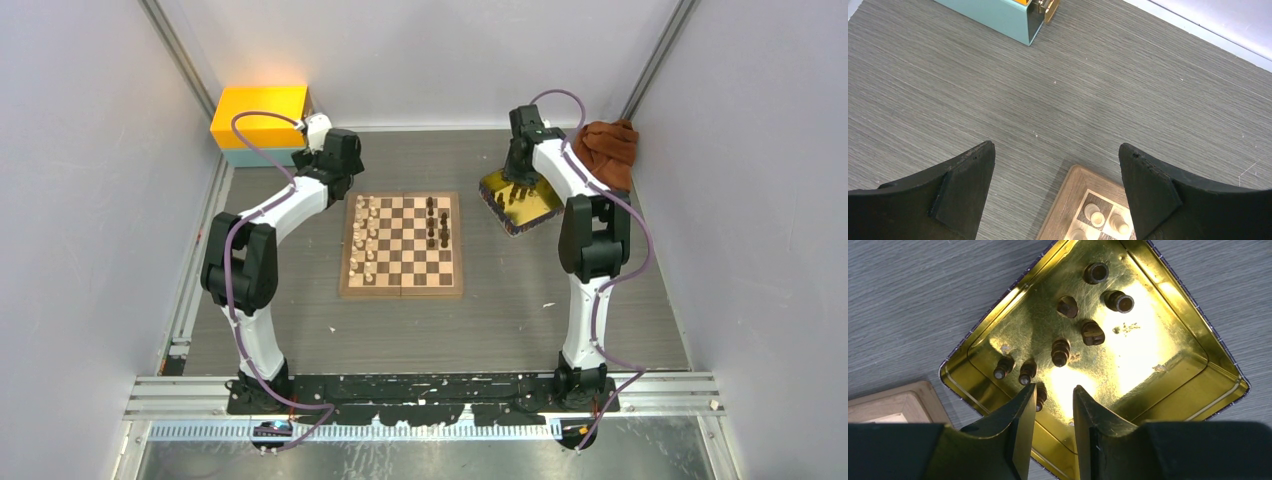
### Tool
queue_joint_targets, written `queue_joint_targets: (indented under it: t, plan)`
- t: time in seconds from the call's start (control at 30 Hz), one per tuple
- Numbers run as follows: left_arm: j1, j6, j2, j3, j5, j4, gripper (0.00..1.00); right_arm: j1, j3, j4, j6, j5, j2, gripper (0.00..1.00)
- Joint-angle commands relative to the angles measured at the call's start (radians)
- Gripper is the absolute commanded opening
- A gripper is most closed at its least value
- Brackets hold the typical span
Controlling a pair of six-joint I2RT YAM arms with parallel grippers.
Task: Set up the chess pieces on the board
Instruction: Pick up the chess piece from the storage box.
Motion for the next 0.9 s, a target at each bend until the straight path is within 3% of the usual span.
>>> queue_joint_targets:
  t: [0.0, 0.87]
  plan:
    - [0.008, 0.013, -0.02, 0.008, -0.013, 0.052, 0.94, -0.012, 0.008, 0.029, 0.017, -0.009, 0.005, 0.39]
    - [0.011, 0.017, 0.007, 0.02, -0.011, 0.058, 0.94, -0.032, 0.096, 0.025, 0.007, -0.027, 0.088, 0.39]
